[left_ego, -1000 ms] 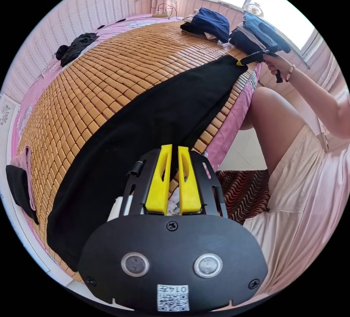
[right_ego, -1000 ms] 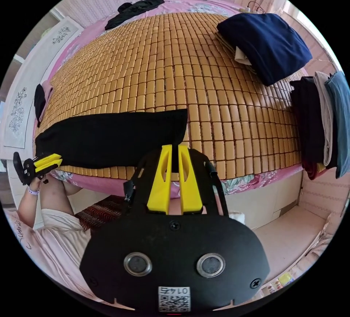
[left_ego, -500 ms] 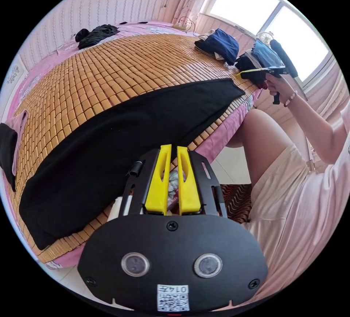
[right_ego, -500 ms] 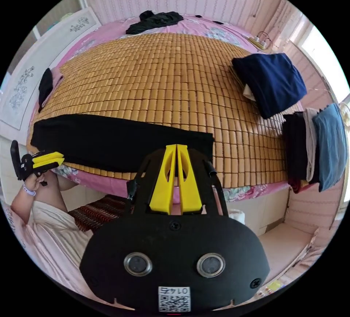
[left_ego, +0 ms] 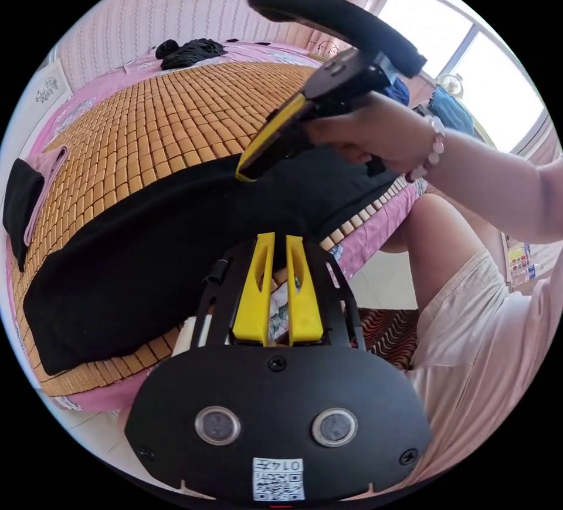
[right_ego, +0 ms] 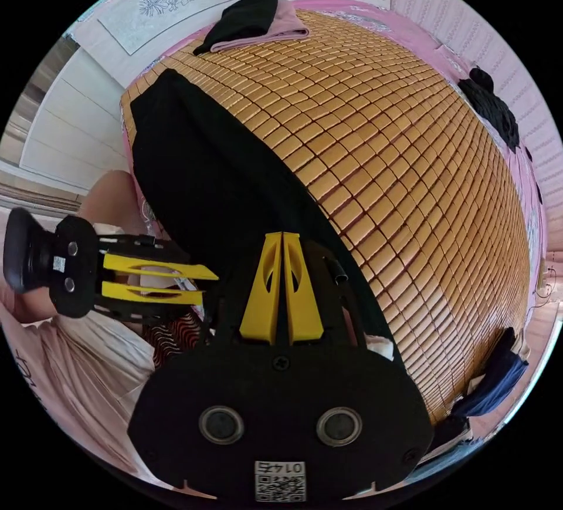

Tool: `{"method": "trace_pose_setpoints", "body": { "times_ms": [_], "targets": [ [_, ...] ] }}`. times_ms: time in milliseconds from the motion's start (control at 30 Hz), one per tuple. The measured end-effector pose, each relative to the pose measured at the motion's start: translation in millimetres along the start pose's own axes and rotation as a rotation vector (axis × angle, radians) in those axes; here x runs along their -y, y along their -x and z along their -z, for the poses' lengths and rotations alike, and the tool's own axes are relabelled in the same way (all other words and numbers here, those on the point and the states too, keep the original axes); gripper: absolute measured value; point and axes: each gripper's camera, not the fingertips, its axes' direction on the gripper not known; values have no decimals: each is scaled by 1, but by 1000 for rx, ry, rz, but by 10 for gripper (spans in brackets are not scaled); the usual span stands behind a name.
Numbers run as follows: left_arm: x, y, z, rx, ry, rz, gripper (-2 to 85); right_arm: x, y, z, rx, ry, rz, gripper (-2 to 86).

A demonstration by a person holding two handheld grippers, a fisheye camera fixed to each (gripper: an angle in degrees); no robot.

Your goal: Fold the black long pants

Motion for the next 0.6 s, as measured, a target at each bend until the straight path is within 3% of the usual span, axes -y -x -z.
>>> {"method": "trace_pose_setpoints", "body": {
  "times_ms": [167,400,600],
  "targets": [
    [-9,-6,-5,47,24,-86,-8,26,-9,-19,67,156,72,-5],
    [-15,-4,-1,48,23,-98,-10,44,3,-36,-133,164,159,-4],
    [-20,5,2,1,16,-67,-10,46,-13,-38,-94,194,134,-5]
  ]
}}
